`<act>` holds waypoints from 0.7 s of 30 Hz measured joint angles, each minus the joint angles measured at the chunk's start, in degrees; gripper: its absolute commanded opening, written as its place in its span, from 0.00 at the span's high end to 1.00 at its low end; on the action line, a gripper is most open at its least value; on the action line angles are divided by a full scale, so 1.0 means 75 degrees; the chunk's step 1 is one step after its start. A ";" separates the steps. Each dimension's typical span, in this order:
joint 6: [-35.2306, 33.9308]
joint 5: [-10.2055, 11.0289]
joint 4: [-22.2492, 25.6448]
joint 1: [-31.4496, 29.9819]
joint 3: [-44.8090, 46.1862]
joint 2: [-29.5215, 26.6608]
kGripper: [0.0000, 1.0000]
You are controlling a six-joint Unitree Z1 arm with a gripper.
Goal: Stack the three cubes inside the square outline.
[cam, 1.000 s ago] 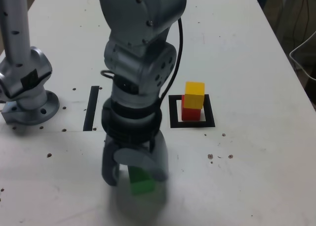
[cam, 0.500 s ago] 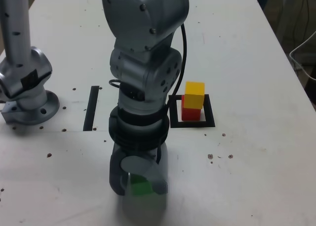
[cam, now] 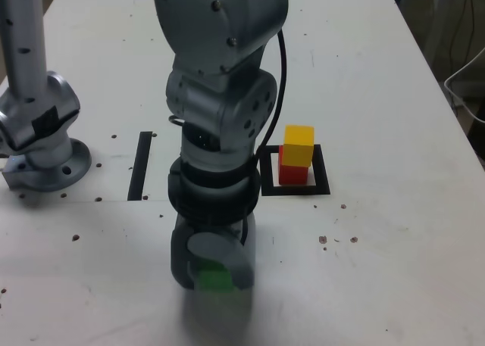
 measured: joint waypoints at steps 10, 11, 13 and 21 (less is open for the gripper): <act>0.0797 0.0457 0.1979 0.0582 -0.0951 -0.0657 0.80; 0.0962 0.0517 0.2143 0.0656 -0.1061 -0.0704 0.80; 0.1367 0.0638 0.2298 0.0844 -0.1317 -0.0794 0.80; 0.3010 0.0854 0.2949 0.1806 -0.2239 -0.0936 0.80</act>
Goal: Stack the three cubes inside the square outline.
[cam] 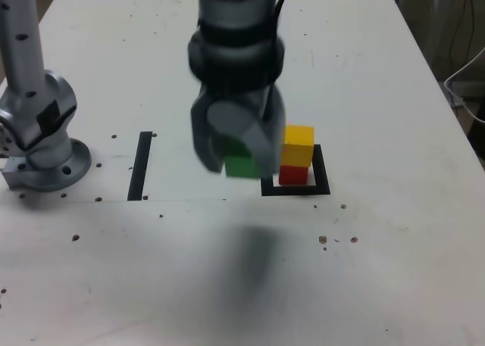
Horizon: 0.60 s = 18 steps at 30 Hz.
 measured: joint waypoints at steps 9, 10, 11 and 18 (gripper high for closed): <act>0.1284 -0.0182 0.0874 0.1471 -0.1364 0.0230 0.81; 0.1327 -0.0188 0.0894 0.1567 -0.1401 0.0260 0.81; 0.1429 -0.0209 0.0948 0.1683 -0.1511 0.0322 0.81; 0.1537 -0.0118 0.0871 0.2246 -0.1700 0.0821 0.81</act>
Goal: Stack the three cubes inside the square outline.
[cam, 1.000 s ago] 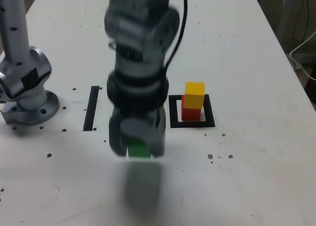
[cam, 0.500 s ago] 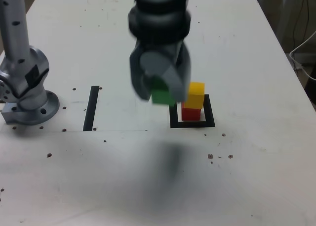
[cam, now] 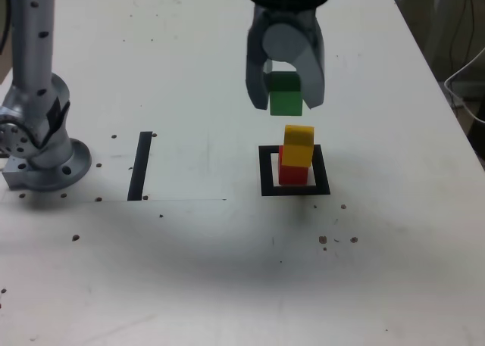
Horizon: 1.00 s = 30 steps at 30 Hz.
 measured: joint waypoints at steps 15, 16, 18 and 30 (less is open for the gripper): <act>-0.0065 -0.0035 -0.0452 0.0144 0.0314 0.0384 0.80; -0.0073 -0.0066 -0.0501 0.0144 0.0347 0.0389 0.80; -0.0092 -0.0132 -0.0607 0.0143 0.0397 0.0403 0.80; -0.0176 -0.0171 -0.0854 0.0009 0.0544 0.0405 0.76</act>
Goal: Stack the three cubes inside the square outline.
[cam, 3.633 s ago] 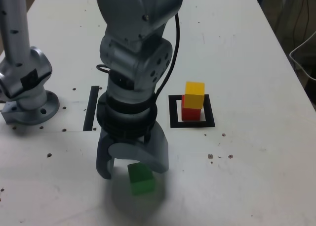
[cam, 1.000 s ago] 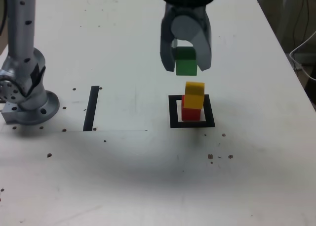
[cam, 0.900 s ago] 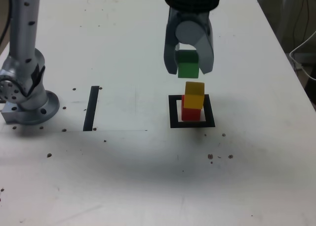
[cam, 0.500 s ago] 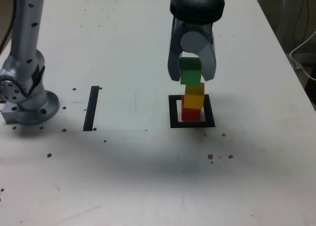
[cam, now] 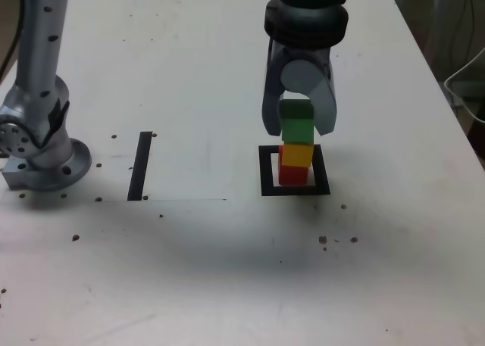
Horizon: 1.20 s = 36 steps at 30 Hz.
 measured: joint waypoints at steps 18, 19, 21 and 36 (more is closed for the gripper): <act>-0.0076 0.0141 -0.0076 -0.0049 0.0133 0.0000 0.01; -0.0084 0.0164 -0.0063 -0.0049 0.0133 0.0000 0.01; -0.0090 0.0192 -0.0040 -0.0049 0.0133 -0.0001 0.01; -0.0056 0.0220 0.0226 -0.0049 0.0171 -0.0657 0.01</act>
